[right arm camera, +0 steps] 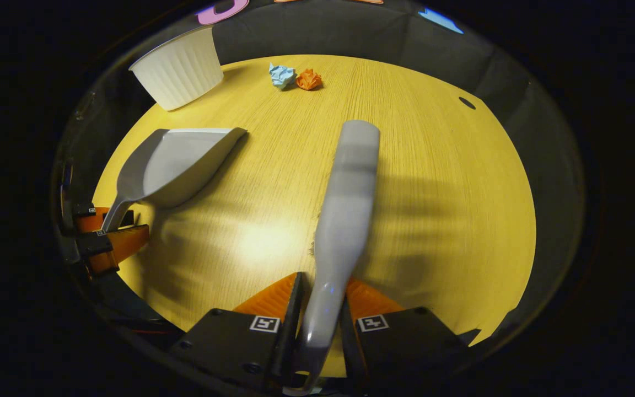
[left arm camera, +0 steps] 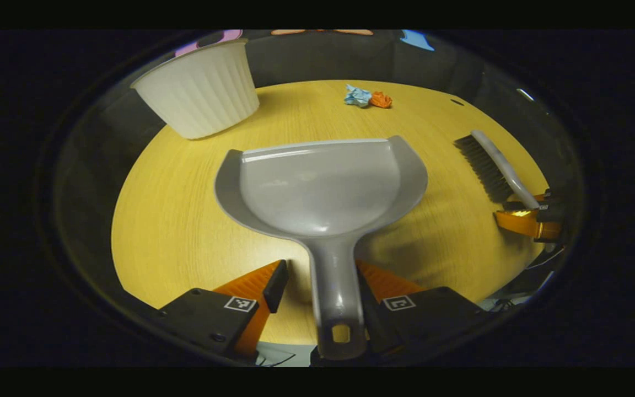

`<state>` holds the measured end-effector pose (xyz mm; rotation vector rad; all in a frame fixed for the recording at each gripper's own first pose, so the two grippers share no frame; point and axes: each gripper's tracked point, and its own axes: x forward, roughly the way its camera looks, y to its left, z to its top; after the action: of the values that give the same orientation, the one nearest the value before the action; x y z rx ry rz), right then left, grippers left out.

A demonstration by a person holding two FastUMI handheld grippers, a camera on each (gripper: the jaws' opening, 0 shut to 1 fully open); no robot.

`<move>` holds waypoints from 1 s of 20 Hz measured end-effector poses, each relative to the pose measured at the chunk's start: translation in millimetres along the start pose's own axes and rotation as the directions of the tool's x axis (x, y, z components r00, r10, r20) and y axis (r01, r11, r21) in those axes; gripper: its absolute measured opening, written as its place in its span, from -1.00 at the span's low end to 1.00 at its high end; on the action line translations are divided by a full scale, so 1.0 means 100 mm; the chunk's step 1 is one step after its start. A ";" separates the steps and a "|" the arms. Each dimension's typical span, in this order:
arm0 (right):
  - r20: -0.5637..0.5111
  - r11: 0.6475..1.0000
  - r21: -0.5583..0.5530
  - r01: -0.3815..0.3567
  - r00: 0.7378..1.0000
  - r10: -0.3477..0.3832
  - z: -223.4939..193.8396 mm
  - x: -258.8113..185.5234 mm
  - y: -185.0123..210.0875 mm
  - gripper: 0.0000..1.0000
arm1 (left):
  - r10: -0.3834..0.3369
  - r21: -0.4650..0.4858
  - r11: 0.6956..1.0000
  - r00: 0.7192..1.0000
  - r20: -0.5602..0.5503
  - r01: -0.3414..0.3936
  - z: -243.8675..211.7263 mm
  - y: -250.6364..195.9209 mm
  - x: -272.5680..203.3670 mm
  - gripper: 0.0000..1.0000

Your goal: Pick up the small broom and dustpan from the desktop, sweep the trash into the dustpan with the broom, and then empty the trash into the garbage bin.

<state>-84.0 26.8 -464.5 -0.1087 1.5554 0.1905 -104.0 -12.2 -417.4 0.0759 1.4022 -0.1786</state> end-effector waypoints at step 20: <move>0.295 0.966 -0.227 0.127 0.954 -0.056 2.70 0.18 -0.69 -0.56 | -0.154 0.187 0.974 0.978 0.139 0.127 0.93 -0.05 -0.04 -0.40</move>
<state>193.9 11.0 -482.3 -0.3335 1.2297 0.3096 -15.5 -31.9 -397.6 0.1077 1.2368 -0.4198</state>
